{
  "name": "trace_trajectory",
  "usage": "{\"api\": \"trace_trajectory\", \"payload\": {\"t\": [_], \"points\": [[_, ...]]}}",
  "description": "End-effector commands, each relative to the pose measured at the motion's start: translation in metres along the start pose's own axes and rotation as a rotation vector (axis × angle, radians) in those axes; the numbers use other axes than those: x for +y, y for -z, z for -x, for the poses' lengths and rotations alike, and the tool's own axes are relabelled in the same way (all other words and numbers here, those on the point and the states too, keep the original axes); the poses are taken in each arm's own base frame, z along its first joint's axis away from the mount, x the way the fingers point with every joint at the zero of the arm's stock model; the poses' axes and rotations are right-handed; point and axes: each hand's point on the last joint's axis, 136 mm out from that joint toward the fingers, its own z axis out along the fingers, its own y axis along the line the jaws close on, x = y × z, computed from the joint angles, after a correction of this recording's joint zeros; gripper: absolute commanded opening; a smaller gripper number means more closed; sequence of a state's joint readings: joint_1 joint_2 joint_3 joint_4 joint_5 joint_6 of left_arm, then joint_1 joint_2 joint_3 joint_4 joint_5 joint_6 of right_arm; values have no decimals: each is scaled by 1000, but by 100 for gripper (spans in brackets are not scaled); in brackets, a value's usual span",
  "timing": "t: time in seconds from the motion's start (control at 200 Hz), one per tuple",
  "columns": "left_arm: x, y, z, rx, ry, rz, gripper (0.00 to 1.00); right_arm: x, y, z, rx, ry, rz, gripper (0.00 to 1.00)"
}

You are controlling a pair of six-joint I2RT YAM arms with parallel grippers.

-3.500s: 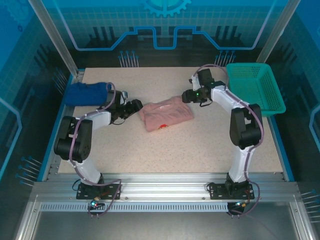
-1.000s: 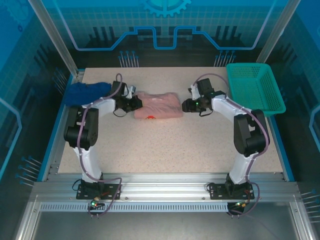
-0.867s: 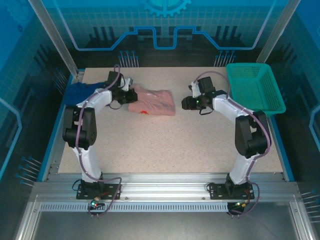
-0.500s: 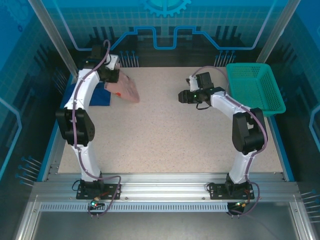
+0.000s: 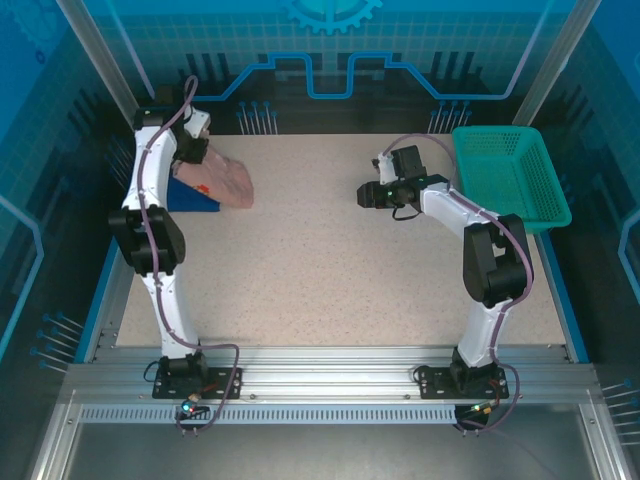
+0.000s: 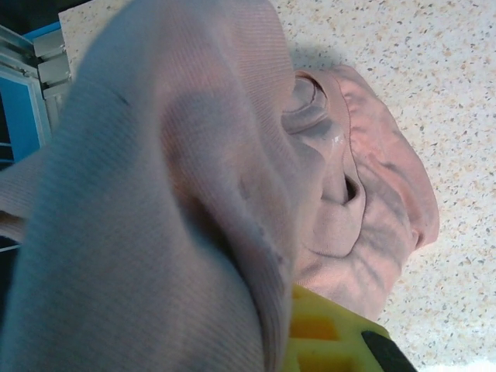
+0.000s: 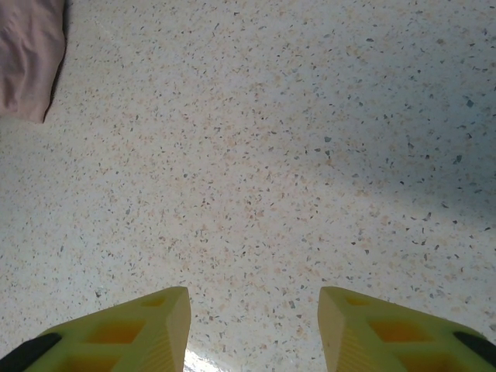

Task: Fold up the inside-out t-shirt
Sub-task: Move the T-shirt.

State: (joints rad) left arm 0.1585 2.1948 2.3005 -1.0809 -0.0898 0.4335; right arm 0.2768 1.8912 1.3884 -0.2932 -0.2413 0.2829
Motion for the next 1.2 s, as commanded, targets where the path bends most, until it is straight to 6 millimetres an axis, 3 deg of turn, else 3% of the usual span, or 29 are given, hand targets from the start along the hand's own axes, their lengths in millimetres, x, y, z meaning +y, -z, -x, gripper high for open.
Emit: {"api": "trace_trajectory", "payload": {"t": [0.0, 0.19, 0.455, 0.745, 0.995, 1.195], "points": [[15, 23, 10, -55, -20, 27, 0, 4, -10, -3, 15, 16, 7, 47], [38, 32, 11, -90, 6, 56, 0, 9, -22, -8, 46, 21, 21, 47], [87, 37, 1, -120, 106, 116, 0, 14, -25, -8, 60, 39, 16, 47], [136, -9, -22, -38, 157, 268, 0, 16, -27, -11, 74, 47, 11, 47], [150, -44, -37, 35, 175, 330, 1, 19, -25, -13, 84, 61, 2, 47], [175, -61, -57, 121, 211, 485, 5, 23, -22, -14, 88, 71, 1, 47]]}}
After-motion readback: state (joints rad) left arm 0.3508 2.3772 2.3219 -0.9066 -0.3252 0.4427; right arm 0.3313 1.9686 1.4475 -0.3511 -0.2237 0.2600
